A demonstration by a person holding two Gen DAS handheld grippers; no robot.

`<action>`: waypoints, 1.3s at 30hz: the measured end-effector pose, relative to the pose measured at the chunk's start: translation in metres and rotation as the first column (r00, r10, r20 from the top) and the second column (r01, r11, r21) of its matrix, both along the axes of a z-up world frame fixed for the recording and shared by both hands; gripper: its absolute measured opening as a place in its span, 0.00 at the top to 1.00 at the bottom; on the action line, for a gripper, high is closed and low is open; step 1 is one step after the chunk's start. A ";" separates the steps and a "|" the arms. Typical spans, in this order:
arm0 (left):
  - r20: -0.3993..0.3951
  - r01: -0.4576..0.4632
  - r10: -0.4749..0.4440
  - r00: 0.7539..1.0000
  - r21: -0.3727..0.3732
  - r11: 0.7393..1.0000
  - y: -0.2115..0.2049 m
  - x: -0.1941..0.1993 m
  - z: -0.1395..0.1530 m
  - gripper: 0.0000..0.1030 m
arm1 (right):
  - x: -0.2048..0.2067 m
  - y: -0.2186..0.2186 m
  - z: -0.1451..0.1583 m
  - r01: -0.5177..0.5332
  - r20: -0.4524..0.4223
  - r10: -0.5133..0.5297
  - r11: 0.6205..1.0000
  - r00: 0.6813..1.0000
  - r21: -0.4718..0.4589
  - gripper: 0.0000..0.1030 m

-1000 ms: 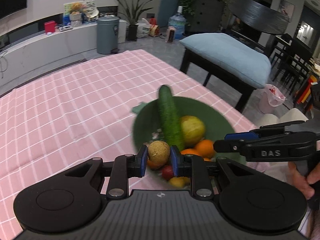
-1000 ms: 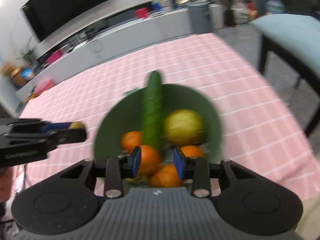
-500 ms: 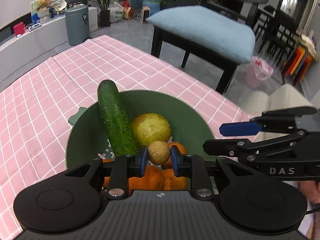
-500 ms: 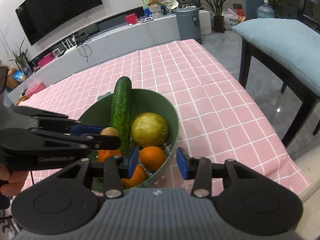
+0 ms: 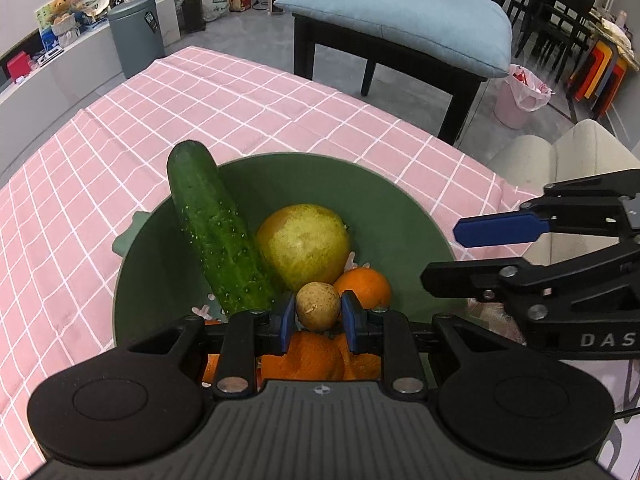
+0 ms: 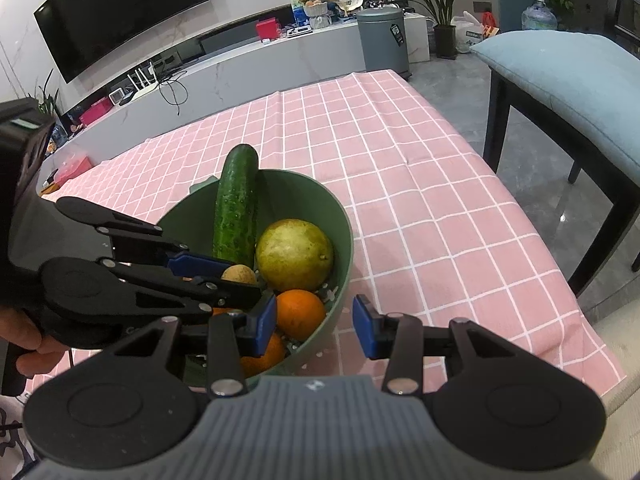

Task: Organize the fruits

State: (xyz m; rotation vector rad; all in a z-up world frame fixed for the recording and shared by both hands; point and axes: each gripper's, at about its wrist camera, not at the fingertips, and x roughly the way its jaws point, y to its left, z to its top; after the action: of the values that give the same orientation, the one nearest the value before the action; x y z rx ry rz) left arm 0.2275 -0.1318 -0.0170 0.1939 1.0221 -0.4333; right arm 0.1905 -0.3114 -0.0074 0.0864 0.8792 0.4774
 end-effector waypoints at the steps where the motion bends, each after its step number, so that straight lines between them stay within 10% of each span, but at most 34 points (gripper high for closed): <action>1: -0.003 -0.003 0.003 1.000 0.001 1.000 0.001 0.000 0.000 0.68 | -0.001 -0.001 0.000 0.001 -0.001 -0.001 1.000 1.000 0.000 0.62; 5: 0.003 -0.013 0.013 1.000 -0.021 1.000 0.003 -0.002 0.002 0.48 | -0.003 -0.002 0.003 -0.002 0.002 0.002 1.000 1.000 -0.005 0.62; 18: 0.178 -0.135 0.141 0.974 -0.043 0.990 0.034 -0.042 0.066 0.47 | -0.024 0.000 0.047 -0.031 0.127 0.029 0.999 0.992 0.011 0.57; 30: 0.472 -0.365 0.335 0.816 -0.030 0.931 0.056 -0.133 0.124 0.23 | -0.074 0.024 0.077 -0.058 0.282 0.025 0.992 0.959 0.108 0.29; 39: 0.507 -0.543 0.510 0.695 -0.095 0.834 0.079 -0.176 0.112 0.11 | -0.120 0.044 0.073 -0.041 0.354 -0.012 0.989 0.935 0.142 0.16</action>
State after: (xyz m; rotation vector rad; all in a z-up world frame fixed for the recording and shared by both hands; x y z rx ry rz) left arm 0.0515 -0.0530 0.0954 0.0546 0.5132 0.1871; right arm 0.0708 -0.2670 0.0657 0.1252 0.4892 0.5513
